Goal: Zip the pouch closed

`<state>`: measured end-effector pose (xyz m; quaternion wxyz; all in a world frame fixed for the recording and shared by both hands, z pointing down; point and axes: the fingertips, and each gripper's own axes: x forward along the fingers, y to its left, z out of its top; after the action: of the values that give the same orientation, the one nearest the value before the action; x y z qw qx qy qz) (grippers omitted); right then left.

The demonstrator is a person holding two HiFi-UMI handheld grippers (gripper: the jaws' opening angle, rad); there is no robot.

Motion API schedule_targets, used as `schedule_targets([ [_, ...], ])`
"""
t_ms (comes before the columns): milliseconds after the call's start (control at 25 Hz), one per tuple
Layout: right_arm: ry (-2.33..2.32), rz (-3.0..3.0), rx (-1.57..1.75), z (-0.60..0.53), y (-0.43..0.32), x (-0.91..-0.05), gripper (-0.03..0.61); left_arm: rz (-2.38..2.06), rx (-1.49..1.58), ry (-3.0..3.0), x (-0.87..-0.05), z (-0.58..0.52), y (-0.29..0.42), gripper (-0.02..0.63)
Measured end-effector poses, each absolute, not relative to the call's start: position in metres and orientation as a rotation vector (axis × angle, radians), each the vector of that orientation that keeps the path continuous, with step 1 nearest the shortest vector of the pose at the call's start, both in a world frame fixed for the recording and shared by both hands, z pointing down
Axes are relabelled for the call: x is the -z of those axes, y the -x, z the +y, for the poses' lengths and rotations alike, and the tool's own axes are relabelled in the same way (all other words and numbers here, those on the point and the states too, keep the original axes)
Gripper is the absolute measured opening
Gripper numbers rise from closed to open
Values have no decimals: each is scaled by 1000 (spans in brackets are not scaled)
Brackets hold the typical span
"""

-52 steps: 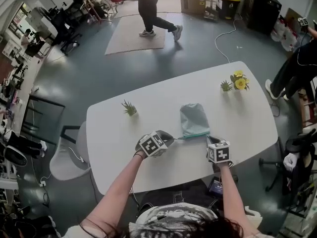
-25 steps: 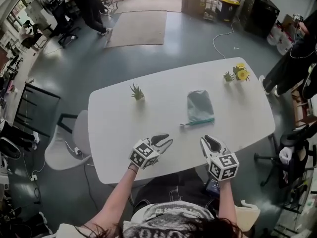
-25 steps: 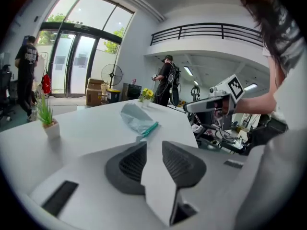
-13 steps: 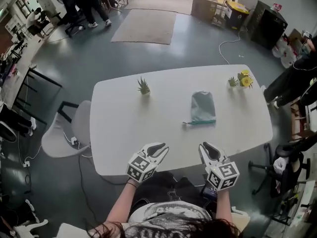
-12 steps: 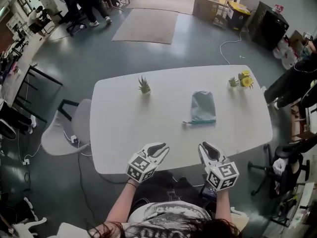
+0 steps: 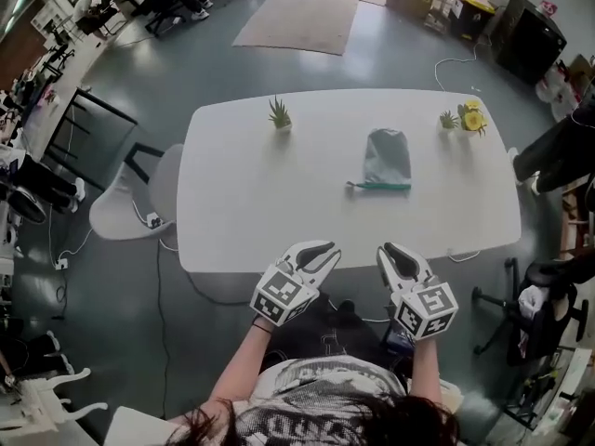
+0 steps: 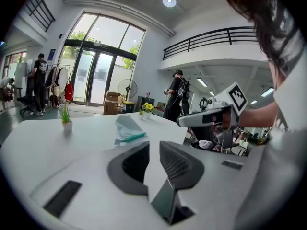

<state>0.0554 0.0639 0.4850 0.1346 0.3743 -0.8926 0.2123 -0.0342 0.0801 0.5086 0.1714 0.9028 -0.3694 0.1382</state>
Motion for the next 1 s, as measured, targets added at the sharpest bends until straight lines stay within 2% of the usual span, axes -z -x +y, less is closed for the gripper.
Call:
schedule_targets([
  [160,-1046,-2635,-584,84,-66,-478,12,-1060,-409,-2592,-498,104,12,61],
  [280,-1021,-2669,-553,96,-72,-472,1,-1078,-420,-2599,-492,121,3,52],
  [760,-915,-2712,-488,126,-85,-465,-2,-1147,-415,-2623,-472,164,-10,12],
  [1000,-898,-2736,-420,129,-83,-456,-3,-1139,-418,-2648,-464,170,-16,12],
])
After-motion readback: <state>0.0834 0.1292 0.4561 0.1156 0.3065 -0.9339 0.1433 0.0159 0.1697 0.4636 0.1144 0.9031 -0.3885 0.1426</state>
